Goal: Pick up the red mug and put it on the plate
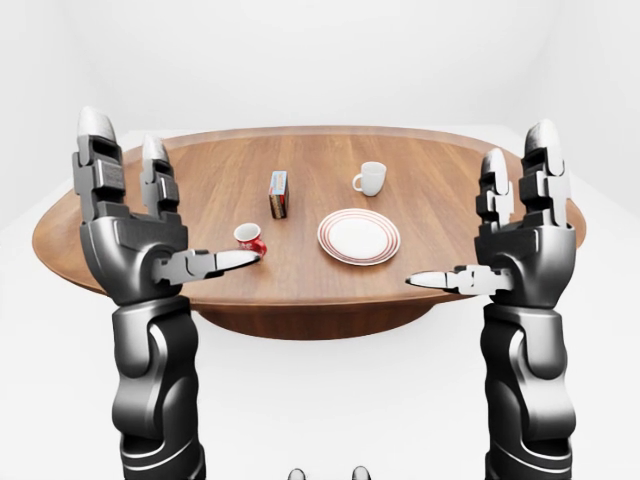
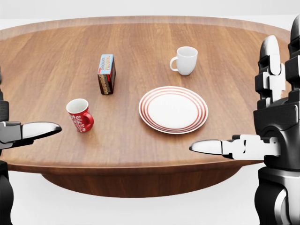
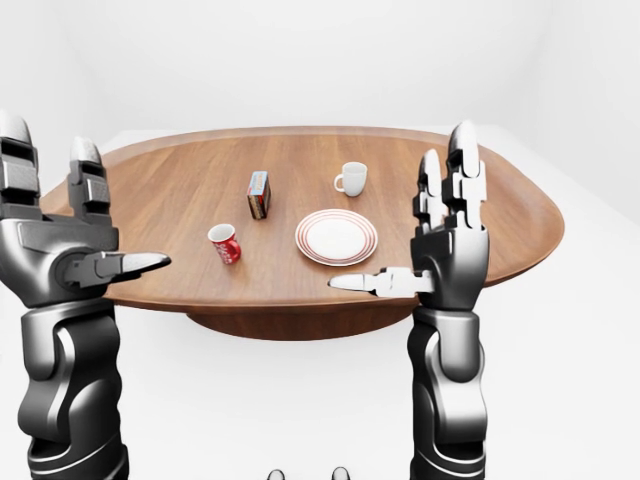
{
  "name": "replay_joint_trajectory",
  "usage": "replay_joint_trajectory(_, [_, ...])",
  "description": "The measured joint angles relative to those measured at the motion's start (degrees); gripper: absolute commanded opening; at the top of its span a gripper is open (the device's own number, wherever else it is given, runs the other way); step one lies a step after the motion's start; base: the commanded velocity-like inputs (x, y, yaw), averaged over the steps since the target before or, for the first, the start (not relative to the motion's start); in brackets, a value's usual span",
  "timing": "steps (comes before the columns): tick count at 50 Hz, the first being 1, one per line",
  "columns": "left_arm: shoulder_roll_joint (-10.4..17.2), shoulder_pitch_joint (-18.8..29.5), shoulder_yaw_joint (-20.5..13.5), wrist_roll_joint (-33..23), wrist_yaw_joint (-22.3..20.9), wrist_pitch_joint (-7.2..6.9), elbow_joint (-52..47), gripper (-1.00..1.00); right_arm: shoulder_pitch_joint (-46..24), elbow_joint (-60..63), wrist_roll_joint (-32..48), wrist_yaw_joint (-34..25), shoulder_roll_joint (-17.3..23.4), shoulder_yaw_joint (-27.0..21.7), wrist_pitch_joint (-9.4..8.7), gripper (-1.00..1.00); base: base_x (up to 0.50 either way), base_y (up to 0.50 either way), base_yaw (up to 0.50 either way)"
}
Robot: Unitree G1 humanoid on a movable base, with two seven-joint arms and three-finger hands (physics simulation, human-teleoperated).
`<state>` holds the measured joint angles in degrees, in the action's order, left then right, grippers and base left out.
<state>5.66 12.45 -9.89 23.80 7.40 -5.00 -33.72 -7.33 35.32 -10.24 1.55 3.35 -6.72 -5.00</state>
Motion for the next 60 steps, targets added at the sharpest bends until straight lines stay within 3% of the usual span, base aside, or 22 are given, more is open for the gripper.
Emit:
replay_joint_trajectory(38, [1.3,1.4,-1.3,2.1,1.2,0.00,0.5,1.00,0.4,2.4,0.5,-0.5,0.0,-0.1,0.00,1.00,0.00,0.50,0.00])
replay_joint_trajectory(52, [1.4,1.2,-1.4,2.3,1.3,0.00,0.4,1.00,0.6,2.6,1.3,0.0,-0.1,-0.2,0.00,1.00,0.00,0.02,0.00])
replay_joint_trajectory(60, [1.4,1.1,-1.4,2.3,1.2,0.00,0.4,1.00,0.9,3.3,0.6,-0.1,-0.2,-0.3,0.00,1.00,0.46,0.00,0.00])
